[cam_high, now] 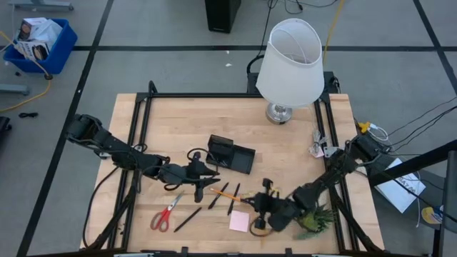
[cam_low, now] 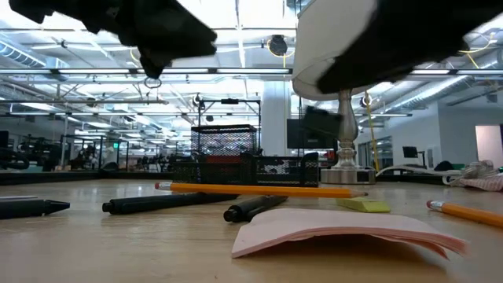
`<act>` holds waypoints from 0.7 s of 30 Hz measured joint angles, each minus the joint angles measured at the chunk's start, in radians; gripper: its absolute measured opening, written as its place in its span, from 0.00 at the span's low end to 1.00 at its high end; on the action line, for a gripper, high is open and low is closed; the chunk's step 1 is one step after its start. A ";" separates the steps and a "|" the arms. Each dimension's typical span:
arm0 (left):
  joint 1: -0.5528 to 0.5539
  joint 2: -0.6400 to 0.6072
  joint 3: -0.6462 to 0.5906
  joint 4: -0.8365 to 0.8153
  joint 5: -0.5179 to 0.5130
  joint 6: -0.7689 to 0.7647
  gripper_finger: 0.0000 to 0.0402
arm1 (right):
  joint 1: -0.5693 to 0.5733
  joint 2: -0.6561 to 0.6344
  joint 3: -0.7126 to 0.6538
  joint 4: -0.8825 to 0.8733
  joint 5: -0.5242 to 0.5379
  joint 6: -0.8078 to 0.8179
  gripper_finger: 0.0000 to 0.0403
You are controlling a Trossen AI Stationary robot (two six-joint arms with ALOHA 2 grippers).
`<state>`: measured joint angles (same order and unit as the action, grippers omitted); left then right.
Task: Pick and place office supplies into organizer
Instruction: Put the black binder clip into the black desk organizer
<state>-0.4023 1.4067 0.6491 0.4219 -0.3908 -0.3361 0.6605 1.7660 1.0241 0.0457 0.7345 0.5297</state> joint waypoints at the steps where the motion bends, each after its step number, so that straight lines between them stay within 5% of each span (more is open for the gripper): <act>1: -0.005 -0.013 0.000 -0.009 0.000 0.007 0.26 | -0.020 0.000 0.000 0.017 -0.001 -0.039 0.01; 21: -0.080 -0.427 -0.001 -0.088 0.001 0.092 0.26 | -0.383 0.000 0.000 0.310 -0.240 -0.502 0.02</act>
<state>-0.4820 0.9792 0.6483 0.3343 -0.3901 -0.2436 0.2772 1.7660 1.0241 0.3560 0.4948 0.0272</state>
